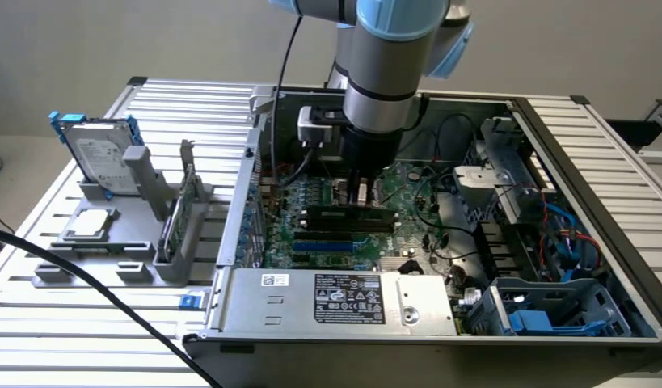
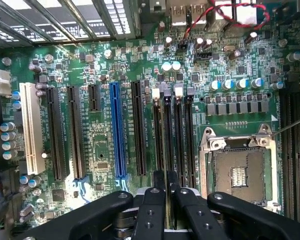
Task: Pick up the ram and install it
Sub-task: 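Insert the ram into the slot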
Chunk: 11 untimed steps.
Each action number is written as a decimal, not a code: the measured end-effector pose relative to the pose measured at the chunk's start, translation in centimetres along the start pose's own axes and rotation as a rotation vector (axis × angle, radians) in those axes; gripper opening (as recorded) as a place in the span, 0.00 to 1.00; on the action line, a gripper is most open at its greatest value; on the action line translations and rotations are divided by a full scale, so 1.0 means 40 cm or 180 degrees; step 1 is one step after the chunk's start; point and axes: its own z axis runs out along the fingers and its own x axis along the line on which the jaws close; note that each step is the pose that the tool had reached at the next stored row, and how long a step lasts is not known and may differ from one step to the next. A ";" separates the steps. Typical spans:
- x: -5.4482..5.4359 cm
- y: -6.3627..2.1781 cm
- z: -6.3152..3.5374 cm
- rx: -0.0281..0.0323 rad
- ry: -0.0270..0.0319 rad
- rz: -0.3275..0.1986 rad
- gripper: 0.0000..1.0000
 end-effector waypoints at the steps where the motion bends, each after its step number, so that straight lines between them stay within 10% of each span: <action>1: 0.000 0.002 -0.002 0.0000 0.0000 -0.0005 0.14; 11: 0.006 0.010 0.002 0.0056 -0.0002 -0.0143 0.14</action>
